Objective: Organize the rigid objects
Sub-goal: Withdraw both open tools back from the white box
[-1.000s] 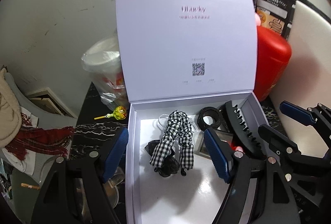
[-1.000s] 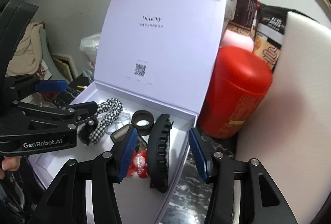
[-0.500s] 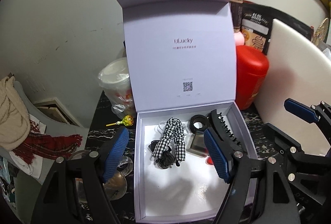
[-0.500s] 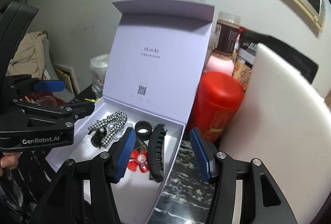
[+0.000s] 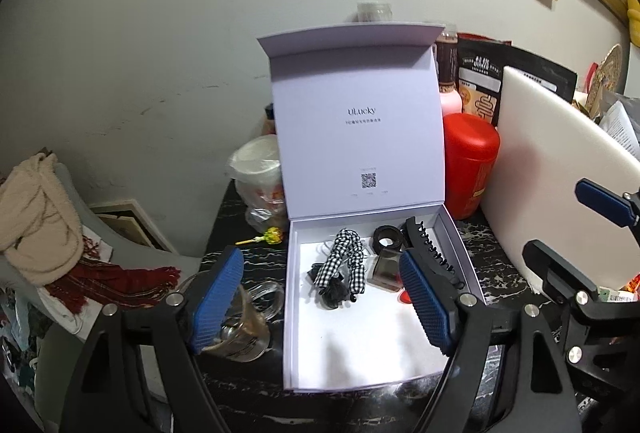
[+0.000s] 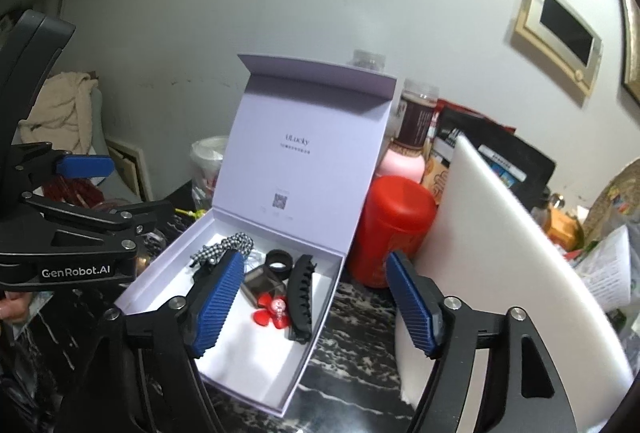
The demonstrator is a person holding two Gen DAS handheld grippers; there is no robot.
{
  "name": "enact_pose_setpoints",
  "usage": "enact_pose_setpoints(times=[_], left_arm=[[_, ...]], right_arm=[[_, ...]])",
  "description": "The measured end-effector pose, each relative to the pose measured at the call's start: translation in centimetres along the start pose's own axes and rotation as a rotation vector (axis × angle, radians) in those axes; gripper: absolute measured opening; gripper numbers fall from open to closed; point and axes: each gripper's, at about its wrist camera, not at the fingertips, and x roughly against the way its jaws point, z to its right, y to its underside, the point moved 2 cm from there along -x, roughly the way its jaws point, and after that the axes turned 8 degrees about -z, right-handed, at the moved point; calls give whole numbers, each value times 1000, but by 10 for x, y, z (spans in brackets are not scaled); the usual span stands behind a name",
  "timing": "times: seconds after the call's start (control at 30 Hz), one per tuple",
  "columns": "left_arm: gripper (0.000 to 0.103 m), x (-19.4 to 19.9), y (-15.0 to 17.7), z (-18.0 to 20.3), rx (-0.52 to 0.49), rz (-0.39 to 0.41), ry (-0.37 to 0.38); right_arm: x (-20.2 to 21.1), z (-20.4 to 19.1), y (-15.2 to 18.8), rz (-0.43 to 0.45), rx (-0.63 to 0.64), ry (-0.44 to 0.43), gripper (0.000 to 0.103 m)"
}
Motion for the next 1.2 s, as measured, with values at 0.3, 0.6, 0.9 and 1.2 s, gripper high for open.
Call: enact_pose_setpoints(times=[0.3, 0.6, 0.9, 1.2], left_arm=[[81, 37, 29, -3, -18, 42, -14], [81, 69, 62, -5, -18, 74, -5], [81, 87, 96, -3, -18, 67, 30], [81, 88, 117, 2, -27, 38, 57]], right_arm=[[39, -11, 13, 50, -2, 27, 88], [76, -24, 39, 75, -38, 19, 92], [101, -33, 67, 74, -78, 31, 94], [109, -37, 91, 33, -124, 36, 94]])
